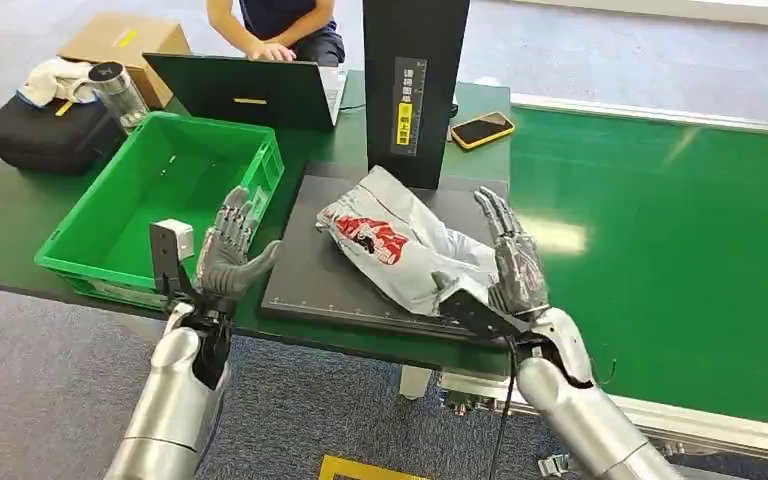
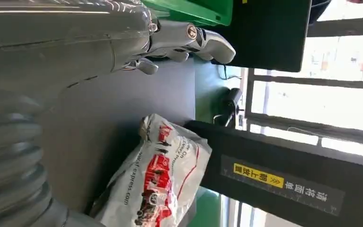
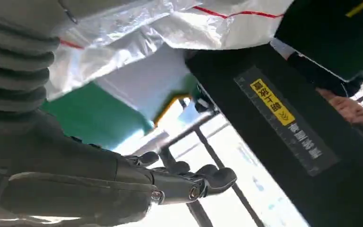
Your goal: Moved the parcel from conveyor to table for the left to box.
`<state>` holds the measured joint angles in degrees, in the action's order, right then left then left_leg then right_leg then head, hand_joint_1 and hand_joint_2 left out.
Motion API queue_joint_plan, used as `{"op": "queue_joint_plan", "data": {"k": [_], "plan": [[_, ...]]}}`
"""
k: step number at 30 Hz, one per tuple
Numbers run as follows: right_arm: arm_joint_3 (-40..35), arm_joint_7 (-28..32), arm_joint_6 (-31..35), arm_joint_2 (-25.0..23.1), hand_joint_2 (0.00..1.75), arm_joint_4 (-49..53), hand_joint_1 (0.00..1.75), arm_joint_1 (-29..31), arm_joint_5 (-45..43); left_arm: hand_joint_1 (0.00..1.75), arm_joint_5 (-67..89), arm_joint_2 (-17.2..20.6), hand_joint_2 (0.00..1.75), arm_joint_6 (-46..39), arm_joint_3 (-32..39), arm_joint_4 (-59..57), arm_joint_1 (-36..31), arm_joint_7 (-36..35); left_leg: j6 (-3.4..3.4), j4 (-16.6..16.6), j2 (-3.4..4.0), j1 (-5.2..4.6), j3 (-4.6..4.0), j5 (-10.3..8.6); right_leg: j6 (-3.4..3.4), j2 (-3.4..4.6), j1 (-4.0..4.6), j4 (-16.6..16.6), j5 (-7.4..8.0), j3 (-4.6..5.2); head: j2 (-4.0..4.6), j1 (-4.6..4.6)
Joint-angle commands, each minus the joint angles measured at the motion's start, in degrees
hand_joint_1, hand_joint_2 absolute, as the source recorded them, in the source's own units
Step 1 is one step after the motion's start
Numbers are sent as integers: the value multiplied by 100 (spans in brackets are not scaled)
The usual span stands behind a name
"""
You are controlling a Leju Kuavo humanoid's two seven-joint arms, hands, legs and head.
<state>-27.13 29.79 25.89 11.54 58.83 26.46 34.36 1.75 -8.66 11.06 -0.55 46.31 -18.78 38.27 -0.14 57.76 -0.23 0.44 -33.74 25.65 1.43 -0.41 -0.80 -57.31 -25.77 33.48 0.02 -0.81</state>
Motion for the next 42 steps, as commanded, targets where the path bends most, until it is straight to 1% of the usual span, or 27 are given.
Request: {"op": "queue_joint_plan", "data": {"k": [1,2,3,4,7,8,9,10,12,13,15,16,17,20,23,24,26,27,31,32,34,35,37,38,40,41,42], "plan": [[1578,-5,-1036,-362,0,857,0,-852,-1383,0,-23,171,175,-31,-91,-6,56,-7,3,-7,0,1,11,1,-8,1,2,5,-2,-10,0,0],[1831,-9,-1239,-430,0,911,0,-987,-1726,0,-23,169,175,-43,-88,-13,55,1,5,-13,-2,1,20,2,-11,-2,2,9,-4,-20,2,0],[1867,16,-1268,-416,0,930,0,-1039,-1738,0,-22,169,175,-44,-89,-14,54,3,3,-7,-5,4,10,1,-7,-6,5,8,-3,-13,2,0],[1877,26,-1275,-412,0,937,0,-1055,-1740,0,-22,169,175,-45,-89,-14,53,3,4,-14,-4,3,23,1,-11,-4,4,13,-4,-23,0,0],[2627,75,-1525,-715,0,1368,0,-1451,-2380,0,29,148,175,-60,-104,-11,17,3,4,-8,-1,2,13,2,-9,-2,3,5,-4,-12,2,0],[2877,20,-1711,-818,175,1555,0,-1612,-2681,0,34,134,175,-19,-107,-11,2,4,3,-5,-6,3,7,1,-8,-6,4,5,-4,-8,2,2],[3114,-66,-2080,-890,175,1706,0,-1754,-3151,0,17,115,175,-1,-84,-11,-16,7,5,-10,-7,3,16,2,-11,-7,4,7,-6,-17,2,-2],[3305,-89,-2269,-940,175,1814,0,-1893,-3351,0,-29,90,175,67,-55,-32,-45,-14,4,-6,-13,3,6,0,-8,-13,4,6,-5,-10,2,0],[3672,-93,-2401,-1158,175,2012,0,-2119,-3468,0,-37,48,175,151,-49,-61,-75,-23,4,-5,-14,3,6,0,-8,-15,4,5,-6,-9,2,0],[3793,-83,-2514,-1245,175,2101,0,-2221,-3419,0,-8,19,175,131,-47,-68,-85,-23,5,-10,-17,4,15,2,-11,-17,5,8,-8,-18,2,2],[3797,-140,-2477,-1310,175,2126,0,-2292,-3209,0,71,4,175,209,-136,-66,-101,10,5,-10,-17,4,17,4,-12,-16,5,8,-9,-19,2,2],[3772,-137,-2472,-1344,175,2121,0,-2307,-3178,0,71,-27,175,195,-138,-65,-112,8,5,-4,-13,4,3,4,-8,-12,5,4,-6,-5,2,2],[3704,-220,-2471,-1358,175,2085,0,-2305,-2982,0,101,-29,175,269,-190,-64,-128,42,6,-9,-19,3,14,5,-11,-18,5,8,-10,-17,0,-2],[3510,-411,-2462,-1434,175,1953,0,-2259,-2480,0,204,-63,175,410,-344,-54,-209,158,5,-4,-5,4,6,6,-9,-3,5,3,-6,-4,2,0],[3437,-494,-2490,-1517,175,1790,0,-2158,-2159,0,311,-143,175,447,-490,-87,-401,173,7,-7,-4,4,13,4,-12,-2,5,6,-5,-11,2,0],[3394,-532,-2526,-1509,175,1741,0,-2147,-2046,0,451,-120,175,454,-639,-27,-455,173,7,-3,-5,4,5,3,-10,-3,5,2,-4,-3,2,0],[3318,-572,-2548,-1523,175,1618,0,-2079,-1867,0,718,-163,175,304,-848,-385,-749,173,6,-3,-9,6,6,3,-10,-8,7,4,-4,-7,2,0],[3260,-626,-2541,-1516,175,1553,0,-2038,-1695,0,1211,-135,175,-110,-1211,-509,-948,173,6,-2,-3,5,4,3,-9,-2,6,2,-3,-1,0,2],[3186,-718,-2669,-1527,175,1395,0,-1902,-1466,0,2203,-298,175,-711,-1948,-1327,-1762,155,4,1,-17,5,1,0,-8,-17,6,2,-3,-5,2,0],[3189,-719,-2670,-1530,175,1387,0,-1895,-1464,0,2205,-329,175,-717,-1943,-1375,-1817,142,3,4,-16,4,-2,0,-6,-16,5,0,-3,-2,2,2],[3247,-749,-2723,-1556,175,1218,0,-1816,-1394,0,2719,-473,175,-865,-2300,-2004,-2273,173,0,4,-15,5,-1,-2,-6,-15,6,2,-2,-5,0,0],[3250,-749,-2724,-1555,175,1204,0,-1811,-1393,0,2715,-497,175,-862,-2294,-2011,-2292,169,0,-2,-12,3,10,-2,-8,-12,4,7,-1,-16,0,-2],[3256,-751,-2751,-1534,175,1061,0,-1744,-1361,0,3238,-553,175,-1022,-2719,-2230,-2449,21,0,1,-6,3,5,0,-3,-6,2,5,0,-9,2,0],[3258,-750,-2751,-1532,175,1049,0,-1739,-1360,0,3250,-574,175,-1025,-2730,-2237,-2446,16,0,-4,-7,1,14,0,-5,-6,1,9,0,-18,0,-2],[3231,-727,-2794,-1503,175,937,0,-1704,-1334,0,3961,-642,175,-1033,-3338,-2589,-2598,-354,1,-4,0,0,15,2,-6,1,0,8,0,-16,2,0],[3230,-722,-2797,-1502,175,923,0,-1702,-1333,0,3983,-663,175,-1048,-3345,-2641,-2603,-365,0,0,-3,1,9,3,-4,-1,1,5,-1,-10,0,0],[3227,-708,-2804,-1503,175,936,0,-1728,-1333,0,4346,-672,175,-1092,-3641,-2791,-2656,-629,1,-7,-1,-1,20,2,-7,0,0,10,-1,-20,2,-2]]}}
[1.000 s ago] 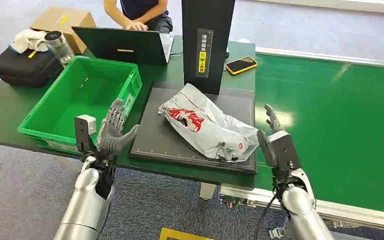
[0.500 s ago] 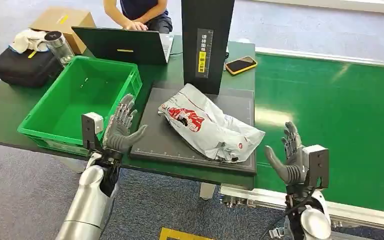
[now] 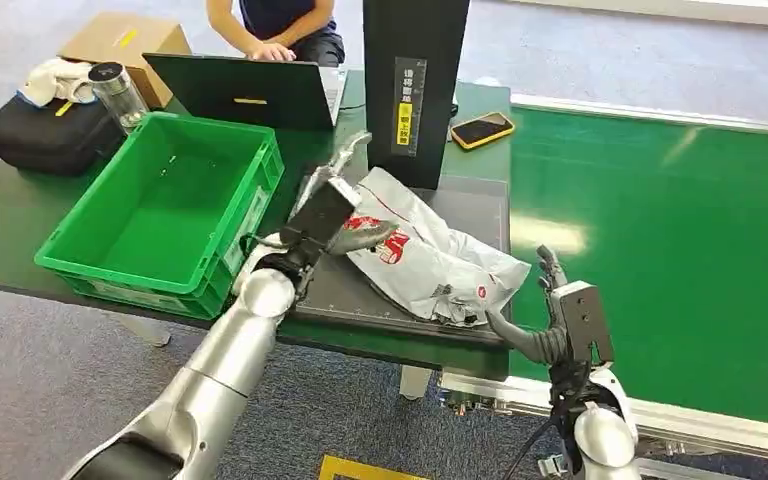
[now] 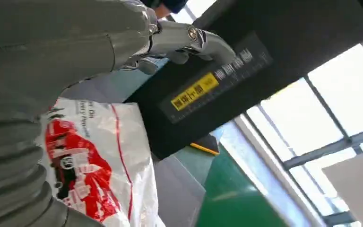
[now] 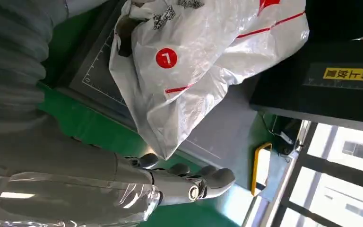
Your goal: Moved the parcel from conveyor to table for the left to box.
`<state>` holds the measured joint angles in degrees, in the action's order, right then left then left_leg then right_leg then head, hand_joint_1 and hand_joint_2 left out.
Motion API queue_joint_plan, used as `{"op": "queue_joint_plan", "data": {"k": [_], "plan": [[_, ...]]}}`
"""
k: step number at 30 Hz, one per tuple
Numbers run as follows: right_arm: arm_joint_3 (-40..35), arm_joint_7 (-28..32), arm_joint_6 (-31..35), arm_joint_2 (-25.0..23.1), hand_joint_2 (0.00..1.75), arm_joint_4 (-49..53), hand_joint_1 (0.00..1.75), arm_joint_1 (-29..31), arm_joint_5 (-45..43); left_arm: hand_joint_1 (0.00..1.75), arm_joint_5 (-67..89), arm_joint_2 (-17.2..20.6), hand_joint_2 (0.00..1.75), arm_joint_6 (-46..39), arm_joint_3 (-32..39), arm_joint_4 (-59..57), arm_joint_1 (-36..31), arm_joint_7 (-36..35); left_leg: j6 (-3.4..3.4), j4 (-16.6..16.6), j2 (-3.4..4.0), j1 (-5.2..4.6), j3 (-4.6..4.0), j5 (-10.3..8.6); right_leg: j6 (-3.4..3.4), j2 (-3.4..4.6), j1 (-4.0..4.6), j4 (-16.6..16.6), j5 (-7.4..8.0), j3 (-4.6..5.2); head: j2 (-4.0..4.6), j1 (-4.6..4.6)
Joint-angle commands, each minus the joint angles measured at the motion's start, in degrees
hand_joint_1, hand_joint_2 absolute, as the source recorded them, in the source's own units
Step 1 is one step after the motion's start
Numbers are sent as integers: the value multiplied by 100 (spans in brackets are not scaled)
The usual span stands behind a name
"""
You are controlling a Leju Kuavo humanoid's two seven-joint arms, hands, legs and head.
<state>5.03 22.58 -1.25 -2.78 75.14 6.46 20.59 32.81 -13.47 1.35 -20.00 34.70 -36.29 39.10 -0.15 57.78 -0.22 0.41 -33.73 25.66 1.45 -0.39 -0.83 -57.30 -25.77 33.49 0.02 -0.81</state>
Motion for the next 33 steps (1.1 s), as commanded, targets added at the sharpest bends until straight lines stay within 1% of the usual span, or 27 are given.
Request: {"op": "queue_joint_plan", "data": {"k": [1,2,3,4,5,6,7,9,10,11,12,13,14,18,21,22,24,25,26,27,28,33], "plan": [[12,40,-95,-78,175,-667,0,243,35,0,1518,-204,175,8,-1937,-1778,-935,-969,3,-8,-4,3,17,1,-8,-4,4,9,-2,-19,2,0],[13,44,-95,-82,175,-646,0,228,34,0,1531,-204,175,22,-1940,-1798,-921,-974,2,-5,-5,3,12,1,-6,-5,4,6,-2,-14,2,0],[14,55,-96,-89,175,-638,0,227,28,0,1746,-201,175,250,-2117,-1919,-965,-1253,3,-9,1,2,21,2,-9,1,3,8,-3,-19,2,0],[14,70,-98,-88,175,-670,0,257,26,0,1896,-191,175,666,-2236,-2030,-990,-1679,3,-5,4,2,12,2,-6,4,3,5,-1,-10,0,0],[13,68,-98,-88,175,-668,0,267,26,0,1896,-167,175,653,-2233,-2031,-979,-1678,4,-12,8,2,25,3,-10,8,3,10,-1,-21,0,0],[11,72,-100,-84,175,-698,0,290,24,0,1959,-171,175,866,-2292,-2097,-997,-1829,3,-7,9,4,16,3,-9,10,5,7,0,-12,0,0],[8,93,-99,-78,175,-757,0,343,14,0,2067,-148,175,1130,-2370,-2124,-1003,-2105,4,-14,16,2,27,3,-11,17,4,11,1,-20,2,0],[7,97,-98,-77,175,-792,0,377,12,0,2094,-127,175,1234,-2378,-2138,-998,-2190,4,-14,17,1,25,2,-11,18,3,9,2,-16,0,2],[12,110,-89,-81,175,-842,0,413,3,0,2154,-125,175,1477,-2403,-2183,-1017,-2460,4,-8,18,3,17,3,-10,19,5,4,2,-8,2,-2],[19,124,-79,-79,175,-882,0,442,-6,0,2248,-119,175,1563,-2490,-2189,-1025,-2510,3,-5,12,4,11,2,-7,13,5,2,2,-5,2,0],[24,136,-71,-72,175,-966,0,498,-16,0,2212,-122,175,1701,-2434,-2206,-1022,-2616,4,-10,21,3,21,2,-11,22,5,7,3,-12,2,2],[32,145,-52,-70,175,-1034,0,539,-27,0,2208,-129,175,1977,-2411,-2232,-1030,-2802,3,-7,15,4,13,2,-8,16,6,5,3,-8,0,-2],[39,151,-39,-72,175,-1060,0,554,-34,0,2265,-125,175,2014,-2460,-2240,-1031,-2872,3,-5,15,4,10,2,-6,15,5,3,2,-5,2,0],[91,187,26,-54,175,-956,0,448,-62,0,2353,-131,175,1601,-2487,-2116,-975,-2940,3,-7,12,3,14,3,-7,13,4,4,1,-9,0,2],[163,142,-13,-67,175,-501,0,150,-93,0,2532,-153,175,175,-2500,-2000,-930,-2650,4,-14,6,2,23,3,-10,6,3,9,-2,-20,0,-2],[169,91,-60,-94,175,-343,0,58,-83,0,2359,-170,175,-353,-2241,-1970,-877,-2633,3,-5,2,4,11,3,-7,2,4,2,-3,-9,2,0],[129,43,-112,-119,175,-320,0,77,-58,0,2223,-162,175,-568,-2068,-1954,-867,-2461,5,-12,-1,2,21,3,-11,0,3,6,-6,-17,0,0],[110,33,-121,-130,175,-378,0,135,-49,5,2140,-166,175,-876,-1922,-1935,-843,-2342,5,-10,1,2,18,3,-10,1,3,5,-5,-13,0,0],[101,26,-122,-133,175,-381,0,152,-42,5,2138,-162,175,-879,-1918,-1938,-842,-2340,3,-7,9,1,10,3,-7,9,2,2,-2,-4,0,-2],[93,20,-124,-133,175,-429,0,189,-38,161,2099,-164,175,-945,-1867,-1919,-827,-2300,5,-10,18,2,20,5,-10,18,3,5,-1,-12,2,0],[91,19,-127,-122,175,-479,0,224,-38,175,2132,-171,175,-1087,-1865,-1915,-811,-2223,4,-6,13,3,11,4,-8,14,4,2,-1,-5,0,2],[147,20,-118,-82,175,-466,0,225,-45,175,2130,-210,175,-1111,-1820,-1940,-789,-2231,3,-11,14,2,20,3,-10,14,4,7,0,-15,0,0]]}}
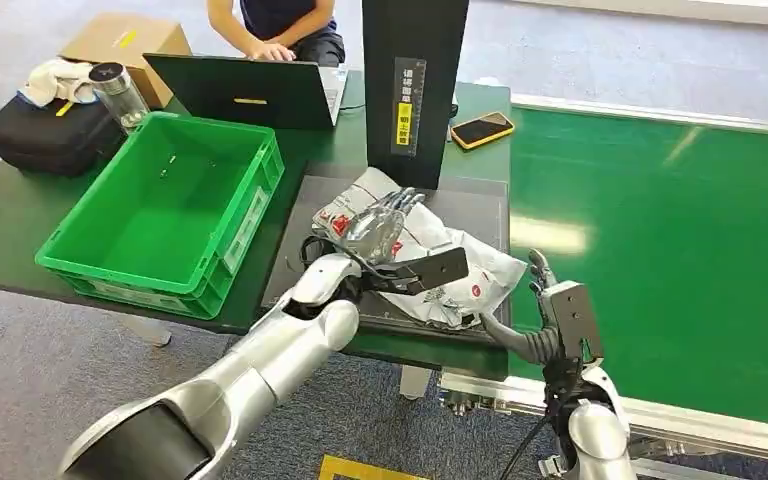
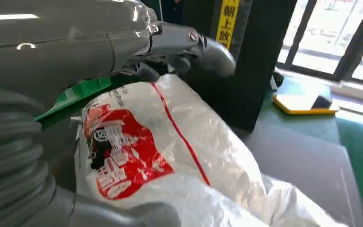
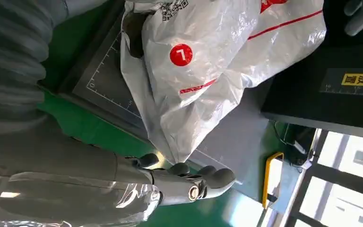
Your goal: Moved the parcel from conveyor to table for the left to box.
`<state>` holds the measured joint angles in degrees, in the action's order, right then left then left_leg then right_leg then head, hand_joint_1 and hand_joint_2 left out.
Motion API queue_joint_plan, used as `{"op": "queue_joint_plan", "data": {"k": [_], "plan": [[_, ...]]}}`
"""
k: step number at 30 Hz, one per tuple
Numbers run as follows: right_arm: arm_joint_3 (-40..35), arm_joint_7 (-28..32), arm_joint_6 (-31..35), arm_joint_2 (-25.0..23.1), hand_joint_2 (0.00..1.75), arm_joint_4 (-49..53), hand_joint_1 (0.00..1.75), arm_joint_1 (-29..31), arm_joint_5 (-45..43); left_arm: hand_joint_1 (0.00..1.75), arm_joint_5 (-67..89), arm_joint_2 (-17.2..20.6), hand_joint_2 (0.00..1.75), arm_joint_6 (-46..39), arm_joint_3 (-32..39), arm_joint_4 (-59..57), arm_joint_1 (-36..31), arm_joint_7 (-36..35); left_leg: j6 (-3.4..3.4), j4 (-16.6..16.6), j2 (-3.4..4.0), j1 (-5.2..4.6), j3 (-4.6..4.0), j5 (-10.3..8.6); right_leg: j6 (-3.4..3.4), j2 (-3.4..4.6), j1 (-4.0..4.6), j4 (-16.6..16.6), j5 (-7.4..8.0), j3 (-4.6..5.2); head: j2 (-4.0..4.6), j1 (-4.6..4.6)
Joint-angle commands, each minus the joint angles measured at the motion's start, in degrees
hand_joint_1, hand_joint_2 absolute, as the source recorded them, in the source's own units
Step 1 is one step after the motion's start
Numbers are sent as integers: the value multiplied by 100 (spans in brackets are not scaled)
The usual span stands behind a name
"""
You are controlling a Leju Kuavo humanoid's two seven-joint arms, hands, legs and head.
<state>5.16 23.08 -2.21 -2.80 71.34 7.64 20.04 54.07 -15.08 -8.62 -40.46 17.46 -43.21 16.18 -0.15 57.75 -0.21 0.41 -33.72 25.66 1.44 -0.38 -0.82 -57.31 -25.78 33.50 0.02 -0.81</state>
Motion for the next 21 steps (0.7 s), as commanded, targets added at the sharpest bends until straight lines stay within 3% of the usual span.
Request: {"op": "queue_joint_plan", "data": {"k": [1,3,5,7,8,9,10,12,21], "plan": [[162,-30,-17,-85,175,-45,0,86,8,175,73,-48,175,-30,183,-250,-98,13,1,-5,9,1,13,2,-6,10,1,6,1,-11,2,0],[174,-30,-16,-83,175,-35,0,79,8,175,87,-44,175,17,173,-262,-91,14,2,-4,7,1,12,4,-6,8,2,4,-1,-10,0,0],[202,-23,-53,-93,175,-116,0,135,11,175,187,-28,175,973,67,-327,-40,247,2,-4,5,1,12,3,-7,6,1,5,-1,-10,2,0],[198,-18,-55,-90,175,-216,0,195,12,169,273,-34,175,1185,-29,-381,-16,259,3,-11,12,-1,23,3,-8,13,-1,10,0,-18,0,0],[195,9,-57,-81,175,-323,0,242,16,17,341,-55,175,1953,-111,-455,-4,70,2,-4,8,1,11,3,-5,8,1,5,0,-9,0,0],[195,14,-56,-81,175,-329,0,243,16,0,342,-52,175,1934,-112,-451,33,70,2,-9,11,0,19,3,-7,11,0,8,0,-15,2,0],[208,58,-34,-87,175,-379,0,254,14,0,515,-46,175,2240,-292,-476,37,-1,3,-12,15,0,25,4,-9,16,0,11,0,-20,0,0],[234,106,2,-84,175,-348,0,174,10,0,493,-26,175,2046,-256,-402,131,19,2,-6,7,1,14,2,-6,8,1,6,0,-11,0,0],[368,73,-39,-179,175,47,0,-81,71,0,502,-18,175,648,-30,-274,68,-148,2,-2,4,2,4,2,-5,4,2,2,0,-3,2,0]]}}
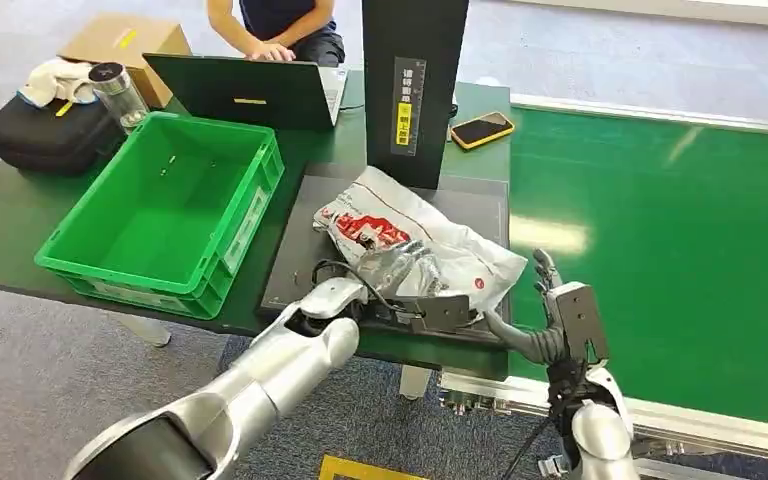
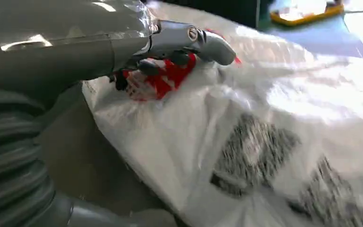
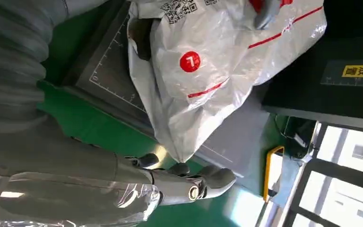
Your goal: Moved the parcel from conveyor to table for the left to box.
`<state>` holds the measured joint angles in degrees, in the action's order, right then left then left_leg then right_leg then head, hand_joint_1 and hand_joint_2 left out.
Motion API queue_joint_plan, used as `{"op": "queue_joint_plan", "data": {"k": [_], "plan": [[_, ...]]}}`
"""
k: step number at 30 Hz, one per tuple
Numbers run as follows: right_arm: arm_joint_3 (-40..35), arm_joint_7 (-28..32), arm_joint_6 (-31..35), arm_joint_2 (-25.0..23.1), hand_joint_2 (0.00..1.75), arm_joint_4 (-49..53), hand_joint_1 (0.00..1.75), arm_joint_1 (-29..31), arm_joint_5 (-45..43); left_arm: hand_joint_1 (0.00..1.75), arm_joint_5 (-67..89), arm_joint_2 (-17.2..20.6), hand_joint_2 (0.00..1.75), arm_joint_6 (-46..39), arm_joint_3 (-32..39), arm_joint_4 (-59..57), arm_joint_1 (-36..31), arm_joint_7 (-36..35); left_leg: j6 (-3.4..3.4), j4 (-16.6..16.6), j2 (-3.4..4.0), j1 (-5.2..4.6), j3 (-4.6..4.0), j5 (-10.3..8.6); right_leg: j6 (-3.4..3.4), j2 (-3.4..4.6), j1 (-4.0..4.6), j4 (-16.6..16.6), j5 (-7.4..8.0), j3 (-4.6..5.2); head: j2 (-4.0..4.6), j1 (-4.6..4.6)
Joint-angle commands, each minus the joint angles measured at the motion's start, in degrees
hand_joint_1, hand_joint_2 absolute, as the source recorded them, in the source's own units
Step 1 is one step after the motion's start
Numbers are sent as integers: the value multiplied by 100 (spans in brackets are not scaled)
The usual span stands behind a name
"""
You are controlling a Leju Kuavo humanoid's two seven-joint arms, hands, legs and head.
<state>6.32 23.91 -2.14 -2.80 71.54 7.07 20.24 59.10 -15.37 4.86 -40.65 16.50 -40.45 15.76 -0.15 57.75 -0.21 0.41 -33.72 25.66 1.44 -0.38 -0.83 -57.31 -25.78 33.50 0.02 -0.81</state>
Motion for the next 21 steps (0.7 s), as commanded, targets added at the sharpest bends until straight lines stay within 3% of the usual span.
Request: {"op": "queue_joint_plan", "data": {"k": [1,21], "plan": [[258,-18,-58,-185,175,49,0,-32,70,0,-64,-1,175,-887,107,-169,-211,-98,3,-5,6,2,13,4,-9,7,3,4,-2,-11,0,0],[248,-19,-68,-173,175,-98,0,56,77,0,50,-15,175,-908,71,-198,-278,-195,4,-6,8,2,18,4,-10,9,3,5,-2,-15,2,0]]}}
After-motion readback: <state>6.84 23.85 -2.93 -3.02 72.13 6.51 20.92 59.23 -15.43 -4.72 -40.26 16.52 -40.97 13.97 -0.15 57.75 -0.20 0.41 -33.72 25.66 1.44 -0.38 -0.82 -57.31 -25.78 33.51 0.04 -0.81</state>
